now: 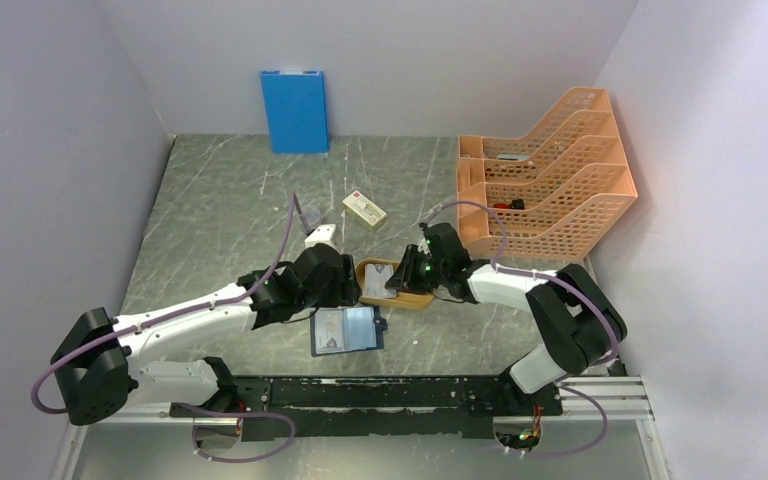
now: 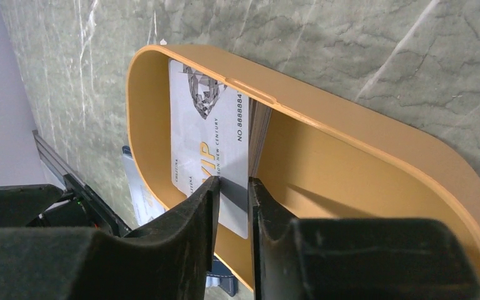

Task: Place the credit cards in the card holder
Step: Pick up the credit card from the storage box.

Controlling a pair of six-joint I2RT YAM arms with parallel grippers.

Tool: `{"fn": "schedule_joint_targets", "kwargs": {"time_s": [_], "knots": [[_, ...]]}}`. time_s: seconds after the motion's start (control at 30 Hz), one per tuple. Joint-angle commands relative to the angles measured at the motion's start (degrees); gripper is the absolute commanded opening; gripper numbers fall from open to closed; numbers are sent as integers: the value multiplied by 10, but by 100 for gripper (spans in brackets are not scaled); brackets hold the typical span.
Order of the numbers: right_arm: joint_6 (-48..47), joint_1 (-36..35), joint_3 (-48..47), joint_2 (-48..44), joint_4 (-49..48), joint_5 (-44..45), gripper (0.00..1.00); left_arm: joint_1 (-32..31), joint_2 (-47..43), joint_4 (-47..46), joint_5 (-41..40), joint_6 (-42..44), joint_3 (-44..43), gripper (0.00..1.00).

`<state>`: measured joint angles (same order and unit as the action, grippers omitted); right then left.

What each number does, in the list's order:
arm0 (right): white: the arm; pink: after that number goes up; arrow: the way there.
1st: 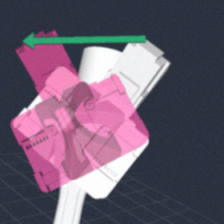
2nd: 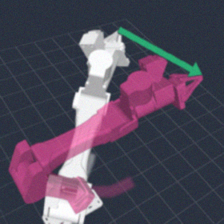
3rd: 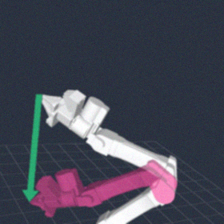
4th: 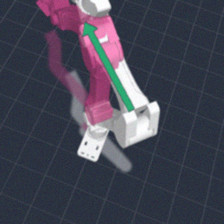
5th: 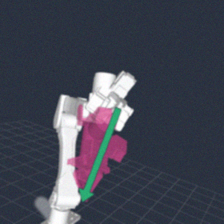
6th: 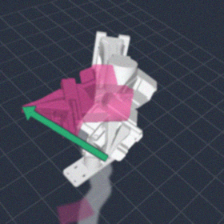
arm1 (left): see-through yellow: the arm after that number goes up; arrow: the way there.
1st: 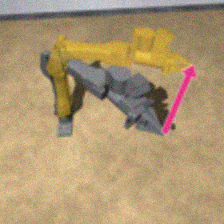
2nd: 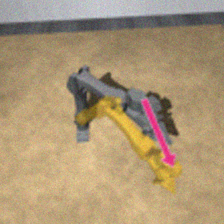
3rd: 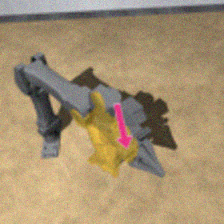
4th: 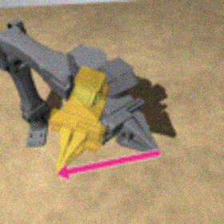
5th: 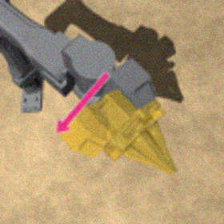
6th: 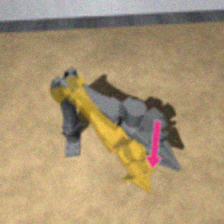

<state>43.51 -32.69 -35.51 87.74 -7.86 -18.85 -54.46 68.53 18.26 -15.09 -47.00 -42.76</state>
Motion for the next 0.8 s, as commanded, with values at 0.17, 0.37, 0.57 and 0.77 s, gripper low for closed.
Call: {"fn": "schedule_joint_targets", "kwargs": {"time_s": [0.17, 0.37, 0.57, 0.77], "knots": [[8, 26, 26, -26, -10, -7, 16, 3, -9, -8, 9, -6, 9, 67], [7, 31, 31, -43, -5, -12, 7, 4, -11, -10, 10, -9, 12, 67], [8, 34, 38, -64, 3, -13, 3, 4, -16, -9, 9, -8, 15, 67], [8, 37, 43, -73, 13, -12, 0, 4, -20, -8, 9, -9, 19, 67]]}}
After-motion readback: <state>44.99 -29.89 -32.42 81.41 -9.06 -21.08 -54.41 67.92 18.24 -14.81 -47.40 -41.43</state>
